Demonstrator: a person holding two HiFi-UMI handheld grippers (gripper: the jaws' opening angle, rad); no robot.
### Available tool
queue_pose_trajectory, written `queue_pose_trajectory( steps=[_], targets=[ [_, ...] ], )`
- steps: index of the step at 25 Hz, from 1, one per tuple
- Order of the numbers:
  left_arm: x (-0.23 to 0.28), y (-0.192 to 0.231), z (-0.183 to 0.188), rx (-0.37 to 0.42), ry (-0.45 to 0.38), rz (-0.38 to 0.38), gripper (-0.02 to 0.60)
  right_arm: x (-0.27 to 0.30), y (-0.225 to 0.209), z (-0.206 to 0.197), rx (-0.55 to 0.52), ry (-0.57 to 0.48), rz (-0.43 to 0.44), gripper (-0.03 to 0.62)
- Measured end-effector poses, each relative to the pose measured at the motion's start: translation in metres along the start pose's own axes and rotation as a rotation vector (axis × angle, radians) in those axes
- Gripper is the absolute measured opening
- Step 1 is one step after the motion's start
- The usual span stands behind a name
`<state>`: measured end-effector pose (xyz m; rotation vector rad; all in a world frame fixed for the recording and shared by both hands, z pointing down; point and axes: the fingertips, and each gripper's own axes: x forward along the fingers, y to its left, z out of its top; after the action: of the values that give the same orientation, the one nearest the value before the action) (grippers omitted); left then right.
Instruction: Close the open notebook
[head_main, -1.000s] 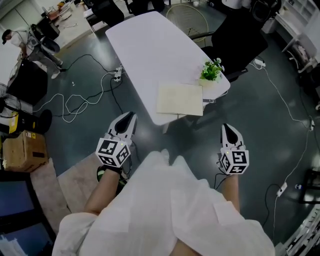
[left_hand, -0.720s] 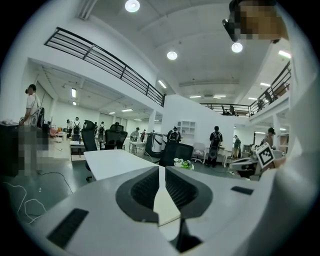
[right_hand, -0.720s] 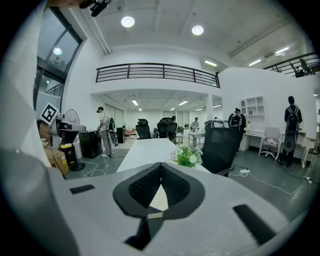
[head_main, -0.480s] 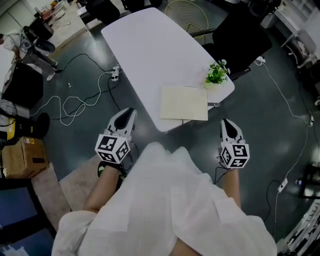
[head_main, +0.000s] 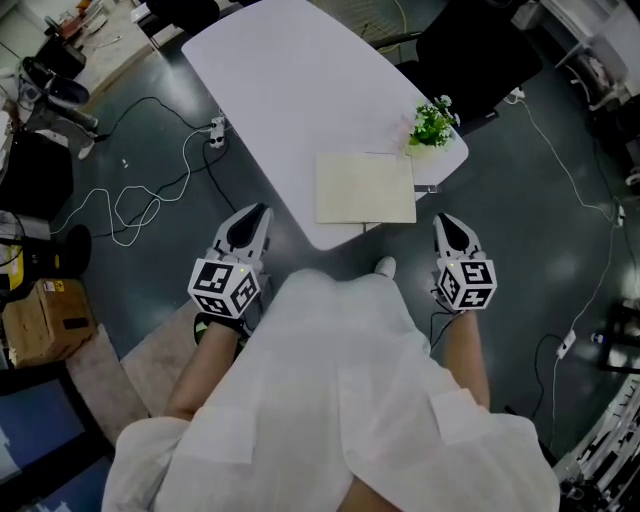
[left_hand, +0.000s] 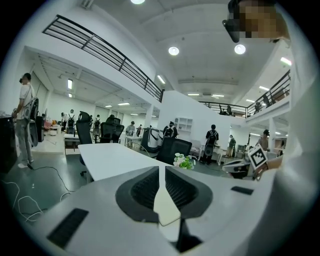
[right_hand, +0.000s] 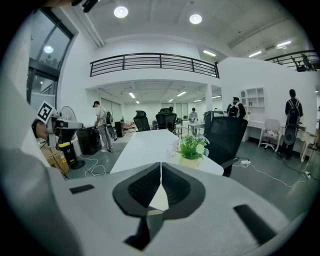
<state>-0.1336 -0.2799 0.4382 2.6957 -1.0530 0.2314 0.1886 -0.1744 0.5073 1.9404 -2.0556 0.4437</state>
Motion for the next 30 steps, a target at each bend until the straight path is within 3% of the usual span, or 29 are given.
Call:
queue_pose_trajectory(
  steps=[15,30],
  targets=[
    [0.033,-0.001,-0.027,-0.019,0.084,0.017,0.034,0.057,-0.015,-0.050,0.027,0.158,0.056,0.034],
    [0.067,-0.021,-0.058,-0.040,0.182,-0.019,0.034,0.107,-0.041,-0.127,0.150,0.351,0.061,0.060]
  ],
)
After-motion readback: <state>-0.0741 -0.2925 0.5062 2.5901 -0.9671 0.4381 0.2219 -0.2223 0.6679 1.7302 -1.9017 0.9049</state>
